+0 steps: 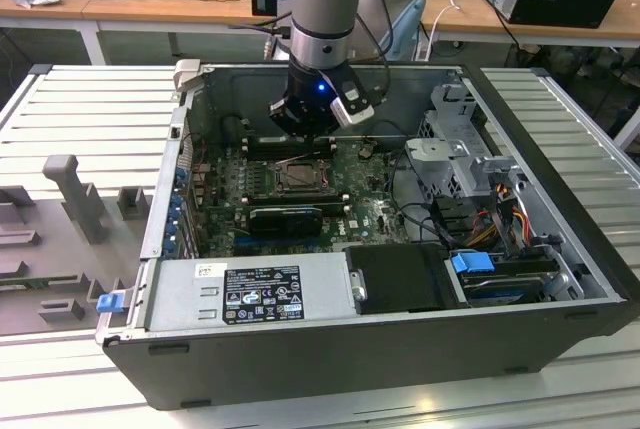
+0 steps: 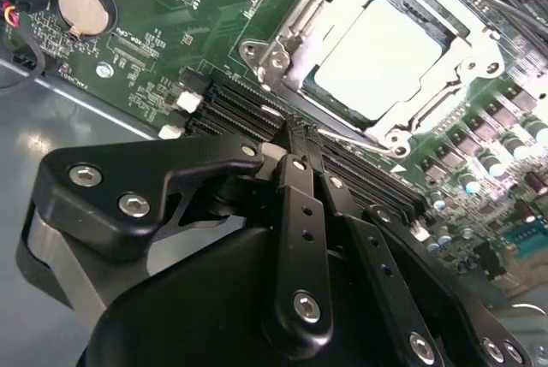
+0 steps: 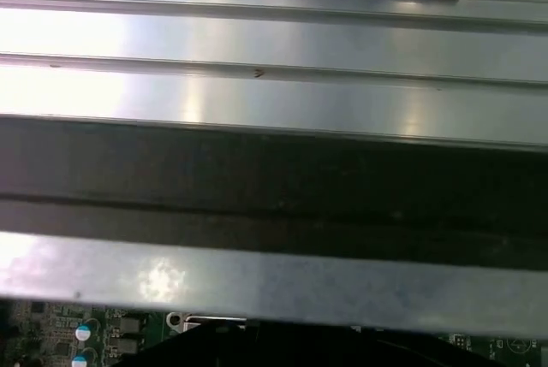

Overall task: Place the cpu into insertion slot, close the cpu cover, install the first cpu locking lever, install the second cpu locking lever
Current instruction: 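Install the first cpu locking lever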

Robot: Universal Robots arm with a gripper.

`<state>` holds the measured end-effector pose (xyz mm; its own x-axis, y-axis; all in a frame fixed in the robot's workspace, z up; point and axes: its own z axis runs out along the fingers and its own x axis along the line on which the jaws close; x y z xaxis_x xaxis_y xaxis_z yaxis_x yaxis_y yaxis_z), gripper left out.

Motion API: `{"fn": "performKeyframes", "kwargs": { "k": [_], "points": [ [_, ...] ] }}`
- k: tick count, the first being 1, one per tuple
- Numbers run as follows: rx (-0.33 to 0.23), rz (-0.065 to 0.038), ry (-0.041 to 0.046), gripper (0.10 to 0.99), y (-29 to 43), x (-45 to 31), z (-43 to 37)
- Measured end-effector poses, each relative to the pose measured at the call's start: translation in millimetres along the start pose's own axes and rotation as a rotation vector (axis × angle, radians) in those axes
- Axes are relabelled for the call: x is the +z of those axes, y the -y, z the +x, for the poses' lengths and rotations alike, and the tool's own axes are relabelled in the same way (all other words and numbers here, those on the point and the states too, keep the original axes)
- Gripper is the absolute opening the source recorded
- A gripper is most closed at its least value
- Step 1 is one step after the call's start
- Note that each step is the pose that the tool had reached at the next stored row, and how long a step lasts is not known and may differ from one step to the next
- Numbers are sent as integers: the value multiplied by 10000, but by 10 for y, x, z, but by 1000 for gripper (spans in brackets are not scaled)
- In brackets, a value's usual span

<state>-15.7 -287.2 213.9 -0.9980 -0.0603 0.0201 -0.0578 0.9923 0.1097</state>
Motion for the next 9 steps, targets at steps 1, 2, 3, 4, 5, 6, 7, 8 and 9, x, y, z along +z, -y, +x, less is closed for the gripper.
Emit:
{"fn": "performKeyframes", "kwargs": {
  "k": [1,2,3,4,5,6,7,8,9],
  "points": [
    [0,1,0,106,1,9,-5],
    [0,0,1,106,3,21,-10],
    [2,4,0,106,4,26,-10],
    [2,6,1,106,4,30,-12],
    [5,6,1,106,4,34,-14],
    [13,7,2,106,6,42,-19],
    [20,6,2,106,7,48,-23],
    [27,7,3,106,8,55,-27],
    [31,7,3,106,8,58,-29]
  ]
}}
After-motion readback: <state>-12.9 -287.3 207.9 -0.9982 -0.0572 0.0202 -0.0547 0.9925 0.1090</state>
